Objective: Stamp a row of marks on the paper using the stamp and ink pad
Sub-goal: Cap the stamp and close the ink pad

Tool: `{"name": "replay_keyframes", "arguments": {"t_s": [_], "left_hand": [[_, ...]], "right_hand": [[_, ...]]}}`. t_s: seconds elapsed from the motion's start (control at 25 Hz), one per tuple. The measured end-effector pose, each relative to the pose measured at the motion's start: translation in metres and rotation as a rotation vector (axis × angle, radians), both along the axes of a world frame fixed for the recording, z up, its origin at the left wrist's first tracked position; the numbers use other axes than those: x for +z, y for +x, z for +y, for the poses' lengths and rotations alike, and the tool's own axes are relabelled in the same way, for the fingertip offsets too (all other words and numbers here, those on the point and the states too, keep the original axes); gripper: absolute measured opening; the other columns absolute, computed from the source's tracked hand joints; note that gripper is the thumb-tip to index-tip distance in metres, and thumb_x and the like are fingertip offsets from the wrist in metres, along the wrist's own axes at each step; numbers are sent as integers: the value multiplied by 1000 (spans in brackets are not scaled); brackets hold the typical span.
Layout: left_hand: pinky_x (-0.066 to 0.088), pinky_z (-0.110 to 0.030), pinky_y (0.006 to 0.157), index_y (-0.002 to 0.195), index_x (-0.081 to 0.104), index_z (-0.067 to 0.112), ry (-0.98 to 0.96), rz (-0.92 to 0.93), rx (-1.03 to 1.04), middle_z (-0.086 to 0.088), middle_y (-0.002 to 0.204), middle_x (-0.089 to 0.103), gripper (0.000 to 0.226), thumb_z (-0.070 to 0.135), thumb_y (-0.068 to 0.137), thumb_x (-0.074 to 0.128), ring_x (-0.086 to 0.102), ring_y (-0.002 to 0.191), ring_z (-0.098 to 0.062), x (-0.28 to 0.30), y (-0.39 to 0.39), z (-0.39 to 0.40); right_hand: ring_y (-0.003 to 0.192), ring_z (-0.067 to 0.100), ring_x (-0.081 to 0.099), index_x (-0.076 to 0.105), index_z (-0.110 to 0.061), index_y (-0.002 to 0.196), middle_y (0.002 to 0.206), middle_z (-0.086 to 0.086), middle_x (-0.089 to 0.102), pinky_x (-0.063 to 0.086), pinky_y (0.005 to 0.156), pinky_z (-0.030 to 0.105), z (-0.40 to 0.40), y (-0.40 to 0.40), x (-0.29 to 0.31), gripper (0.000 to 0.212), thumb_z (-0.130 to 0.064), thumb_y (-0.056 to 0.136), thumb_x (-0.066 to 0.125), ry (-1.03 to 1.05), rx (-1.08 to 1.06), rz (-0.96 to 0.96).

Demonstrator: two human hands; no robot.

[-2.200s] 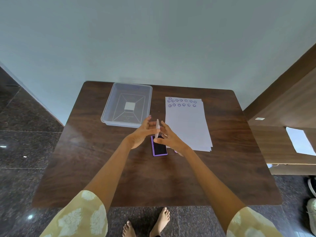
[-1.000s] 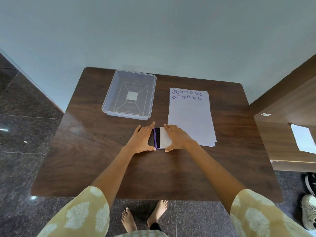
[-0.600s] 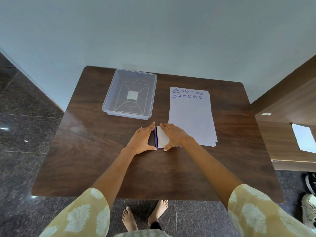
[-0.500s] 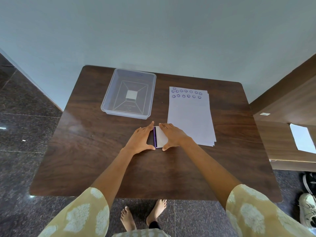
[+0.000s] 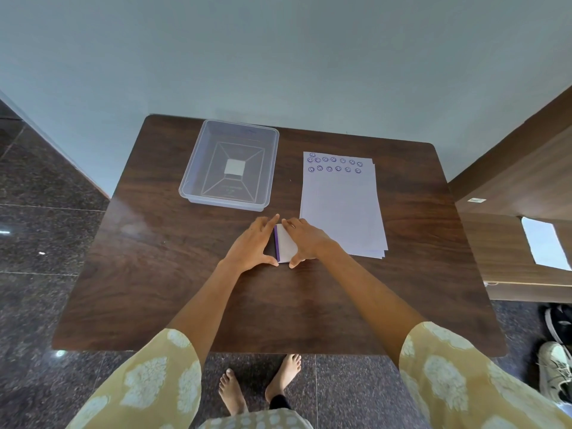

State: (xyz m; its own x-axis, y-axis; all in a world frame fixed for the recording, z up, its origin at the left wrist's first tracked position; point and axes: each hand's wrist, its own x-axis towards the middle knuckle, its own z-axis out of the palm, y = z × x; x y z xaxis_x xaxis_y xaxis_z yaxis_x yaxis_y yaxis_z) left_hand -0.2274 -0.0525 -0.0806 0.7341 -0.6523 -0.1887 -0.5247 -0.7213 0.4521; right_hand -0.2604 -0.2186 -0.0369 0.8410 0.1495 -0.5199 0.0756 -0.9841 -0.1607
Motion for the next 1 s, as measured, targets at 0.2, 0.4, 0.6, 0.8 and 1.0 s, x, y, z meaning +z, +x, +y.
{"name": "replay_keyframes", "arguments": {"t_s": [0.2,0.4,0.6,0.8,1.0], "left_hand": [[36,-37,107,146,-8,26,-35,52,-17,-11,139,44,118,37,68,79,43,126,-25,2,-6,0],[33,-37,110,144,-17,26,-54,73,-2,-11,145,38,119,33,72,78,40,130,-25,3,-10,1],[25,-42,114,145,-16,23,-62,108,28,-12,151,25,125,38,67,80,28,137,-29,8,-12,3],[7,-43,118,146,-11,17,28,-26,-60,-10,158,9,123,53,66,75,11,145,-29,18,-6,-4],[-2,-48,117,145,-11,6,192,-107,-202,-13,158,6,125,61,67,69,6,146,-29,23,-4,-34]], "right_hand": [[139,25,23,12,-13,145,153,7,23,34,110,44,1,0,1,108,-34,65,82,28,-21,15],[141,26,20,8,-12,146,155,8,18,31,113,45,2,-2,4,109,-33,67,81,50,-32,31],[146,24,5,3,-13,147,159,7,4,17,117,43,-6,-15,17,94,-33,82,67,313,-240,-43],[132,25,37,34,-14,138,141,9,42,34,106,35,-50,-45,15,53,-2,87,45,400,-527,-303],[125,21,42,37,-20,135,138,5,44,37,104,36,-50,-77,-10,59,-25,82,64,443,-556,-153]]}}
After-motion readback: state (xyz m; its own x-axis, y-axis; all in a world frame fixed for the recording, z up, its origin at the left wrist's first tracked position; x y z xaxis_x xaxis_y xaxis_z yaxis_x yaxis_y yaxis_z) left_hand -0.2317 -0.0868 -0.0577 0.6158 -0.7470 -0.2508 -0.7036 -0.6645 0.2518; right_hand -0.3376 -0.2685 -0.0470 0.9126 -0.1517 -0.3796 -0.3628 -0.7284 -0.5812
